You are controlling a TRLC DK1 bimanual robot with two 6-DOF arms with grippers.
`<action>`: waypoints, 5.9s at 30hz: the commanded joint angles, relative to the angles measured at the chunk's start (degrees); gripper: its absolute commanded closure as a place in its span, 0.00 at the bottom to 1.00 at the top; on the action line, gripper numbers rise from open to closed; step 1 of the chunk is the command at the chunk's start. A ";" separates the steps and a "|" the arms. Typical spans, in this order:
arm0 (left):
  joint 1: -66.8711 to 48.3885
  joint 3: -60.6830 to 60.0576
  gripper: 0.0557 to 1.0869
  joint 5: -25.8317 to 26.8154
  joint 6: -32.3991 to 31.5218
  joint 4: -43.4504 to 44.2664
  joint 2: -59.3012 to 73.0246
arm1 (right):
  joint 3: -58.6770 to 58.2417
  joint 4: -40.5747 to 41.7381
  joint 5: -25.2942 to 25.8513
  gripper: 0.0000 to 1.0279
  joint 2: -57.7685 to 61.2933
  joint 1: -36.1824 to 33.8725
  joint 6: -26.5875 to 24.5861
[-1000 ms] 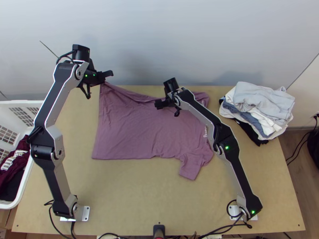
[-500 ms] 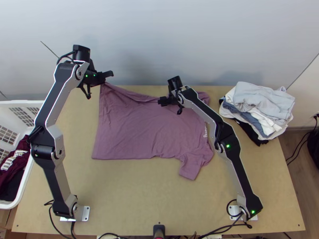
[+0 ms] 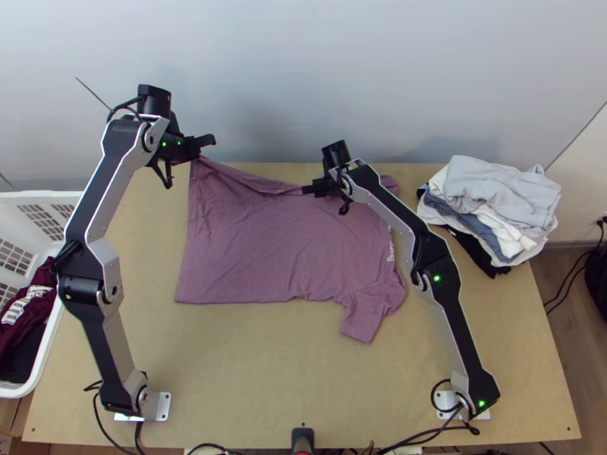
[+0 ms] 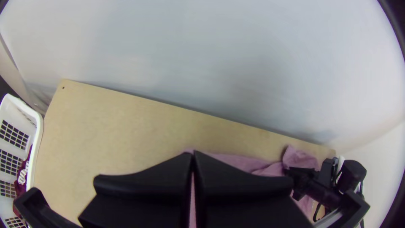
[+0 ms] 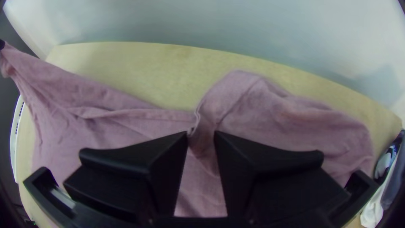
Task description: Fold the t-shirt
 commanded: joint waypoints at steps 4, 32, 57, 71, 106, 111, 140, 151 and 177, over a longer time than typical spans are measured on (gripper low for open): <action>-0.42 0.02 0.96 0.02 -0.08 -0.14 -0.31 | -0.05 0.92 -1.78 0.97 -1.49 -0.26 -0.91; 0.29 0.37 0.96 0.02 -0.35 0.21 -1.10 | 0.13 2.06 -1.69 0.97 -6.24 -4.12 0.59; 7.14 1.51 0.96 -0.77 0.00 9.26 3.73 | -1.54 12.70 4.02 0.97 -11.42 -12.30 0.15; 8.28 0.19 0.96 -1.48 1.41 11.46 2.06 | -7.78 12.00 4.02 0.97 -17.31 -9.22 0.23; 8.02 -52.02 0.96 1.07 5.98 20.42 -28.78 | -69.04 13.84 3.14 0.97 -57.39 0.27 2.78; 8.02 -55.36 0.96 1.07 6.33 22.62 -29.84 | -70.71 13.84 2.88 0.97 -57.91 1.41 3.57; 8.46 -67.05 0.05 6.43 9.94 15.41 -37.57 | -73.17 5.84 -2.66 0.04 -64.16 1.15 3.84; 11.36 -79.97 0.05 5.64 12.05 15.94 -45.40 | -80.03 -2.68 -5.47 0.04 -73.21 -1.22 3.66; 10.83 -82.07 0.58 3.71 6.68 24.20 -37.49 | -84.16 -6.02 -8.11 0.04 -77.69 2.64 4.10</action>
